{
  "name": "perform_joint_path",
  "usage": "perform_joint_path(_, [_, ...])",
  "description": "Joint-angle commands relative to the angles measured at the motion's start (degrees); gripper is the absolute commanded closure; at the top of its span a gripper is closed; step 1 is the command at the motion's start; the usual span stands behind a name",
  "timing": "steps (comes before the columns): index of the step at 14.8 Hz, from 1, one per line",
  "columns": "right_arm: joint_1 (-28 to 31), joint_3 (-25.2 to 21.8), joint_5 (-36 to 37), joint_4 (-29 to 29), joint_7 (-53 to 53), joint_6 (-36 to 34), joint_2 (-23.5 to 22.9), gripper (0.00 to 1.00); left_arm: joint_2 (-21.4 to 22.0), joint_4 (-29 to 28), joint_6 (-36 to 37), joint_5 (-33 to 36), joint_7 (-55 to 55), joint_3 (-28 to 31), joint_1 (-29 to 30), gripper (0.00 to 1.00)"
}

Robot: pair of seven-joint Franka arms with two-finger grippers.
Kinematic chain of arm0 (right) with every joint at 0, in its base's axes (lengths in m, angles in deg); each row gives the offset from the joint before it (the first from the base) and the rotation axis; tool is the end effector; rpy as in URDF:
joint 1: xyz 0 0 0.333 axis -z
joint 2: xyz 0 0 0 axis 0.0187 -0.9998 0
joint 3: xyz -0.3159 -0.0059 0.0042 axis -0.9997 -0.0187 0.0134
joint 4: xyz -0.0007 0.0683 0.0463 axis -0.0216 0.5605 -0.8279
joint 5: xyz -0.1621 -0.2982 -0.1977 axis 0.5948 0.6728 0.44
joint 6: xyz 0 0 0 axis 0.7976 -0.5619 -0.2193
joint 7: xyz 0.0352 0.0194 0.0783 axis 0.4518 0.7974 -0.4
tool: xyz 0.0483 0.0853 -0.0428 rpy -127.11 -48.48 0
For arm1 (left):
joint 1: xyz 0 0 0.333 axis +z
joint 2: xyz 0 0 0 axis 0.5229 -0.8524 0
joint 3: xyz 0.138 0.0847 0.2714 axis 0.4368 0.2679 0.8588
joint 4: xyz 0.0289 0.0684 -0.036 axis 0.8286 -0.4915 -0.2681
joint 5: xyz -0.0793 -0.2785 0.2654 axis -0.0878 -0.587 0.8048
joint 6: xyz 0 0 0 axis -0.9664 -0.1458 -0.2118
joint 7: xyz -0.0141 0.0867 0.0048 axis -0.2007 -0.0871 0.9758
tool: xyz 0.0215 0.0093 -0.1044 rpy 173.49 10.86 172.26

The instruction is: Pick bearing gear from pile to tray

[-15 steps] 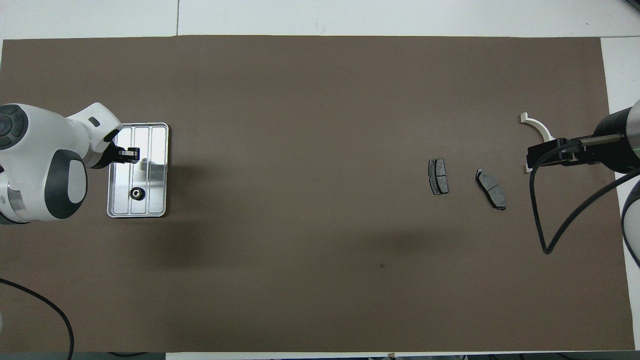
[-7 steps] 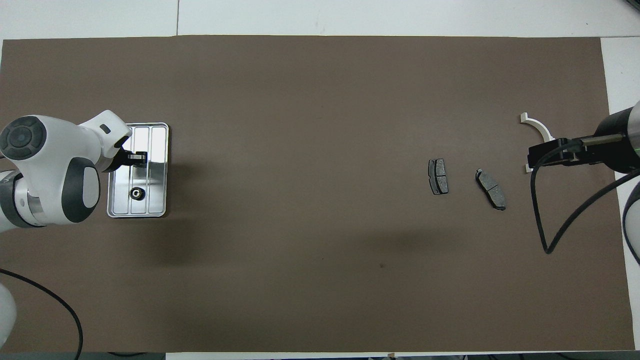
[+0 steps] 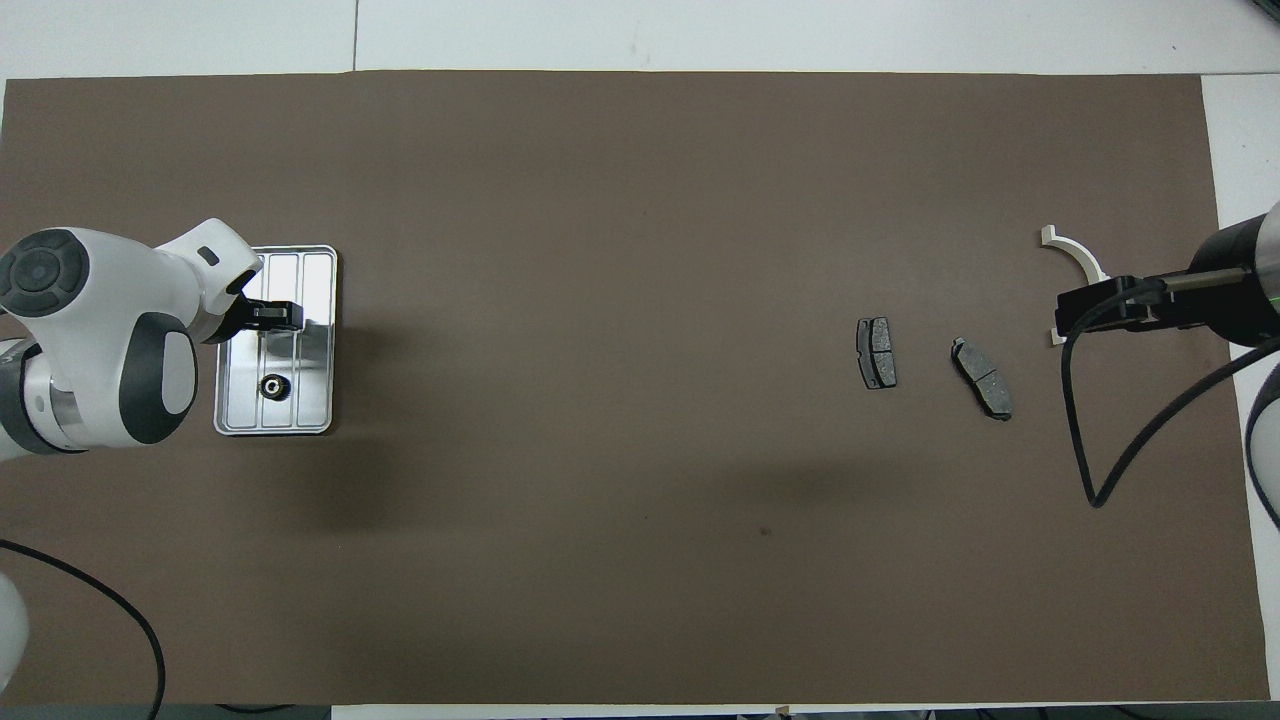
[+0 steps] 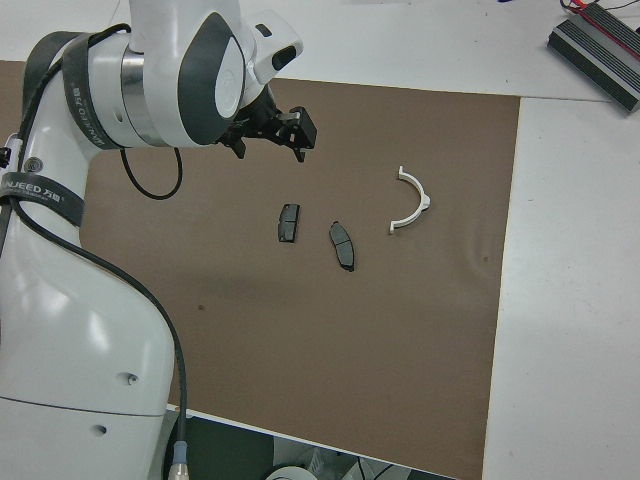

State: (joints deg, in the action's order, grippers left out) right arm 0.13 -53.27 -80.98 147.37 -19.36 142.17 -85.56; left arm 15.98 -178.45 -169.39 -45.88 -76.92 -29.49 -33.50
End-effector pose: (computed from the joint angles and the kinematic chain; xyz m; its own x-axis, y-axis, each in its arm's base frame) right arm 0.5349 0.0335 0.6255 0.9996 0.0271 0.0090 0.0270 -0.9996 0.0087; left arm 0.5949 0.0005 0.3170 0.9934 -0.0765 0.0857 -0.0735 -0.9966 -0.0376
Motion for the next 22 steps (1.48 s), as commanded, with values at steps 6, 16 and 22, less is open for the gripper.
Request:
perform_joint_path(6, [0.67,0.01,-0.71,0.84,-1.05,0.15,0.90,0.00,14.29,12.59,23.58,0.32,5.60,0.23,1.36,0.00])
perform_joint_path(16, [0.67,0.01,-0.71,0.84,-1.05,0.15,0.90,0.00,18.18,19.19,42.06,-2.14,5.25,-0.30,0.40,0.00])
perform_joint_path(22, [0.76,0.01,-0.71,0.84,-1.14,0.06,0.90,0.00,17.12,22.45,45.84,-2.14,4.64,-0.48,0.31,0.00])
